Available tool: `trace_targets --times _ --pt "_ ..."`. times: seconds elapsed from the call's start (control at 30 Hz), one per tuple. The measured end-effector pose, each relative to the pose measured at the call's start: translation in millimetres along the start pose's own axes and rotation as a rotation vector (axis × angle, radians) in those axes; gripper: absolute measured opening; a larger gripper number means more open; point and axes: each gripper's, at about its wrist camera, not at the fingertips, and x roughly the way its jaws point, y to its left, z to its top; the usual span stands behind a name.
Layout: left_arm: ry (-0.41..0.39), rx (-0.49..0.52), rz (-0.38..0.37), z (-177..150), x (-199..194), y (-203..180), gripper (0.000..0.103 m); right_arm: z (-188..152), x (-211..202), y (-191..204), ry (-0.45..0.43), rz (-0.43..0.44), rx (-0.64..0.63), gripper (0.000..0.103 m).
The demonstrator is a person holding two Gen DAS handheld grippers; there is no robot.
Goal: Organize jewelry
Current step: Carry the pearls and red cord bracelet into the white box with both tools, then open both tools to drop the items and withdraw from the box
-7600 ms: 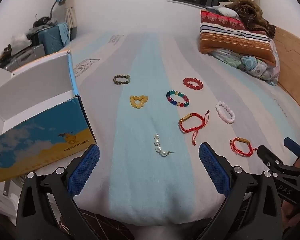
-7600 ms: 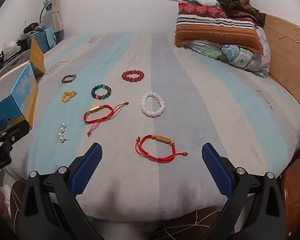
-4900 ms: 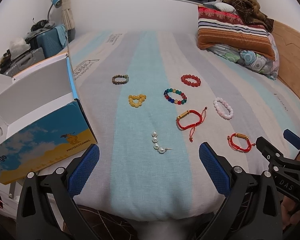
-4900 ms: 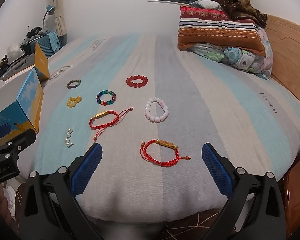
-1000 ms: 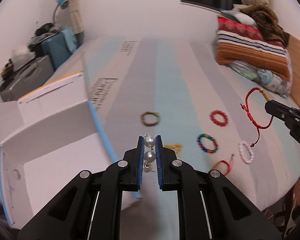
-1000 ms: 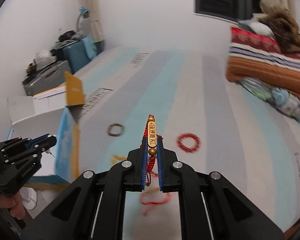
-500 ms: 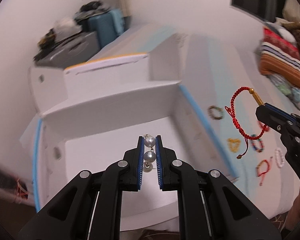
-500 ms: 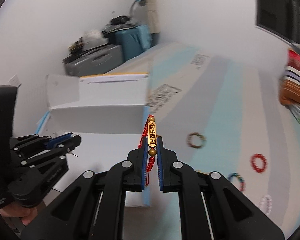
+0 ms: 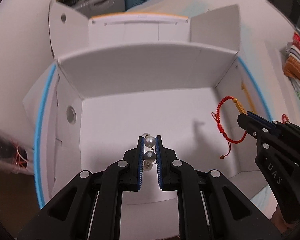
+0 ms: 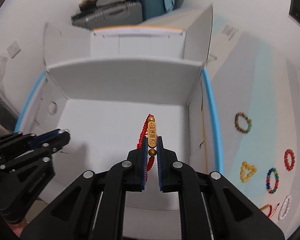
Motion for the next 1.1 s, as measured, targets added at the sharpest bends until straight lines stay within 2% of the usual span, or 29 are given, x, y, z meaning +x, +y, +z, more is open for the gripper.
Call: trace_targets --times 0.23,0.57,0.6,0.63,0.67,0.73,0.77,0.8,0.83,0.9,1.0,1.1 --pt "0.049 -0.011 0.013 -7 17 0 0.011 -11 31 -8 0.071 -0.002 0.024 0.008" --pt "0.059 -0.022 -0.002 -10 29 0 0.012 -16 36 -2 0.083 -0.022 0.017 0.010" --pt "0.054 -0.023 0.002 -11 28 0 0.014 -17 35 -1 0.079 -0.020 0.019 0.017" --pt "0.047 -0.024 0.006 -11 28 1 0.019 -17 33 0 0.071 -0.016 0.018 0.028" --pt "0.036 -0.023 0.012 -11 25 1 0.025 -17 29 1 0.061 -0.011 0.018 0.034" --pt "0.001 -0.024 0.027 -12 17 2 0.052 -17 19 2 0.035 0.011 0.022 0.043" --pt "-0.025 -0.025 0.040 -11 11 2 0.057 -17 14 2 0.024 0.017 0.021 0.047" --pt "-0.052 -0.025 0.053 -11 4 2 0.067 -17 5 2 -0.001 0.011 0.022 0.061" --pt "-0.070 -0.026 0.060 -11 -1 1 0.072 -17 -4 0 -0.030 0.000 0.026 0.071" --pt "-0.111 -0.035 0.061 -12 -12 0 0.091 -16 -22 -5 -0.079 -0.014 0.036 0.077" --pt "-0.165 -0.023 0.062 -9 -23 -6 0.098 -17 -47 -21 -0.142 -0.029 0.066 0.090" --pt "-0.215 -0.006 0.054 -10 -36 -19 0.097 -19 -71 -40 -0.201 -0.066 0.097 0.095"
